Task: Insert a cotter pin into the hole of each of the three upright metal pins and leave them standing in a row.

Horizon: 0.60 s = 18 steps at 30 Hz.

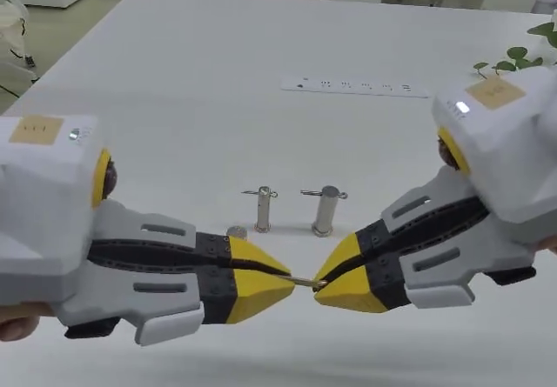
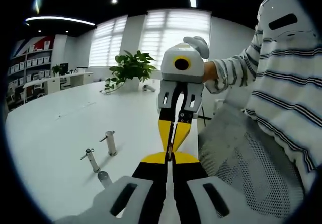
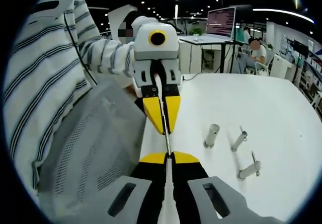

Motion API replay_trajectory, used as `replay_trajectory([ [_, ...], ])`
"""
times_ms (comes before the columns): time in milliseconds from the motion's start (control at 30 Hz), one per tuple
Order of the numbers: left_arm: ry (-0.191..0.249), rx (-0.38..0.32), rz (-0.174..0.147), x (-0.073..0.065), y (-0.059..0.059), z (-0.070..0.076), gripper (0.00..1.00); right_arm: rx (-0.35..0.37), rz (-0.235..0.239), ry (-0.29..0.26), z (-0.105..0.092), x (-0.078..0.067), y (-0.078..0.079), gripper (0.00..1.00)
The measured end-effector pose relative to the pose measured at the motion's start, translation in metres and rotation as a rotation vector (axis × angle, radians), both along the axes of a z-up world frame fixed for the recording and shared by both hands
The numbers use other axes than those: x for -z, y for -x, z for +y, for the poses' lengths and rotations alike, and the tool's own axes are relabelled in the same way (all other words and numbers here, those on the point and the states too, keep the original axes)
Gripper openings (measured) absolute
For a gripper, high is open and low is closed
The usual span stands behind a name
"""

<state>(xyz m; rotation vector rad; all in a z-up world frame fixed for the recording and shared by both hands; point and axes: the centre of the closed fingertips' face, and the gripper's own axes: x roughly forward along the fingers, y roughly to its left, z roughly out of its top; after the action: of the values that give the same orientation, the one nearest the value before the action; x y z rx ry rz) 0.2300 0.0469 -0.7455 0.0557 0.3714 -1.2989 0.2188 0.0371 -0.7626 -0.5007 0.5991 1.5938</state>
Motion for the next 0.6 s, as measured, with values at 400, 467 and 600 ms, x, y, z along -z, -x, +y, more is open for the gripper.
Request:
replay_trajectory([
  [400,-0.027,0.022,0.014,0.0070,0.0042,-0.0060,0.01,-0.042,-0.016,0.033,-0.0008,0.0004,0.0015,0.04],
  [467,-0.021,0.016,0.022,0.0073,0.0028,-0.0050,0.01,-0.037,-0.010,0.034,-0.0002,0.0009,-0.0001,0.04],
  [600,-0.008,-0.001,0.020,0.0073,-0.0020,-0.0018,0.01,-0.031,-0.014,0.037,0.0026,0.0017,-0.0069,0.04],
])
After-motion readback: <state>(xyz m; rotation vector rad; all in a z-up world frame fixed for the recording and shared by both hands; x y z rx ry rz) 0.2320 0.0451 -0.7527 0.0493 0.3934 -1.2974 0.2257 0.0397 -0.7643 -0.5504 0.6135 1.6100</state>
